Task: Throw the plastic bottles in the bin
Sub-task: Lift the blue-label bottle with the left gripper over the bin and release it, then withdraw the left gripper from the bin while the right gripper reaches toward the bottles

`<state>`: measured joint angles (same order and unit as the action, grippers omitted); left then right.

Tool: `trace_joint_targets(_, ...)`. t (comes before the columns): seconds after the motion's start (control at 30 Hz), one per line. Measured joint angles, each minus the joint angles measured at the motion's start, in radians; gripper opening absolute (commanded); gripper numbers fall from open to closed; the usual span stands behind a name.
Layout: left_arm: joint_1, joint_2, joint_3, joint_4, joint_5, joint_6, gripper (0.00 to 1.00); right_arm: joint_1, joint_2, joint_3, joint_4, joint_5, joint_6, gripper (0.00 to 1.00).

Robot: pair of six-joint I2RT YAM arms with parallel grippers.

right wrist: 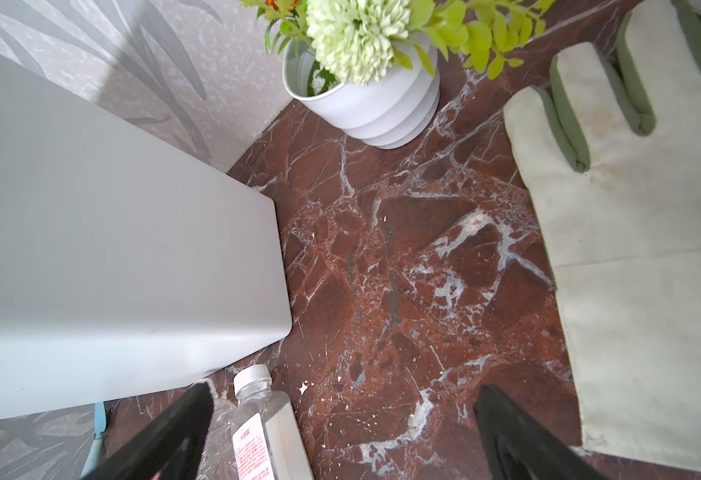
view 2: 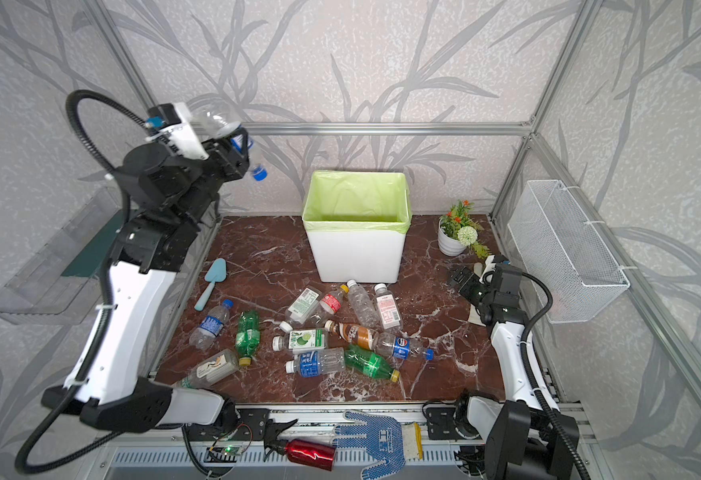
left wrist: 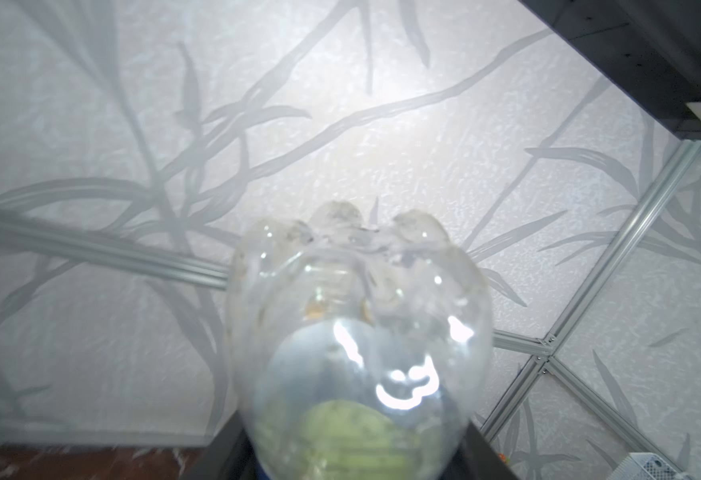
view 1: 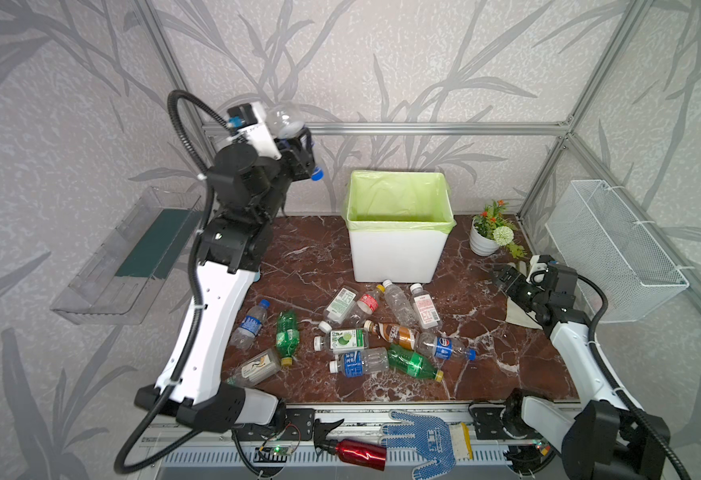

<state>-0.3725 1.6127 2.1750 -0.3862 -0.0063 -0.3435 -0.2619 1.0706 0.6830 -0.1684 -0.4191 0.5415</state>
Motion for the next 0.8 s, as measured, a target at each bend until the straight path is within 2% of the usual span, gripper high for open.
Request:
trace_joint_targets(0.03,-0.034,0.112,0.152,-0.065,0.015,0.014,0.83,0.000,-0.001,0.000,0.005,-0.008,0.005,0.99)
trace_joint_targets(0.1,-0.090,0.389,0.505,-0.223,0.050,0.040,0.99,0.000,-0.007,0.000,0.008,-0.020,0.009,0.99)
trace_joint_targets(0.13,-0.105,0.490,0.632,-0.293,0.061,0.052,0.99,0.000,-0.013,0.000,0.007,-0.025,0.008,0.99)
trace_joint_targets(0.17,-0.120,0.587,0.739,-0.368,0.069,0.063,0.99,0.000,-0.021,0.000,0.007,-0.028,0.008,0.99)
trace_joint_targets(0.23,-0.145,0.655,0.767,-0.475,0.074,0.078,0.99,0.000,-0.042,0.000,0.005,-0.027,0.006,0.99)
trace_joint_targets(0.27,-0.151,0.642,0.703,-0.496,0.076,0.084,0.99,0.000,-0.056,0.000,0.005,-0.027,0.003,0.99)
trace_joint_targets(0.33,-0.156,0.524,0.457,-0.451,0.069,0.100,0.99,0.000,-0.076,0.000,0.005,-0.028,-0.001,0.99)
trace_joint_targets(0.4,-0.155,0.317,0.110,-0.323,0.050,0.108,0.99,0.000,-0.089,0.000,0.005,-0.027,-0.004,0.99)
trace_joint_targets(0.47,-0.155,0.119,-0.154,-0.191,0.017,0.108,0.99,0.000,-0.090,-0.002,0.005,-0.027,-0.006,0.99)
trace_joint_targets(0.5,-0.155,0.035,-0.238,-0.136,-0.004,0.109,0.99,0.000,-0.090,-0.003,0.005,-0.027,-0.006,0.99)
trace_joint_targets(0.6,-0.154,-0.129,-0.342,-0.019,-0.062,0.125,0.99,0.000,-0.090,-0.012,0.004,-0.028,-0.006,0.99)
trace_joint_targets(0.8,-0.145,-0.283,-0.537,0.076,-0.177,0.144,0.99,0.000,-0.089,-0.032,-0.004,-0.034,0.000,1.00)
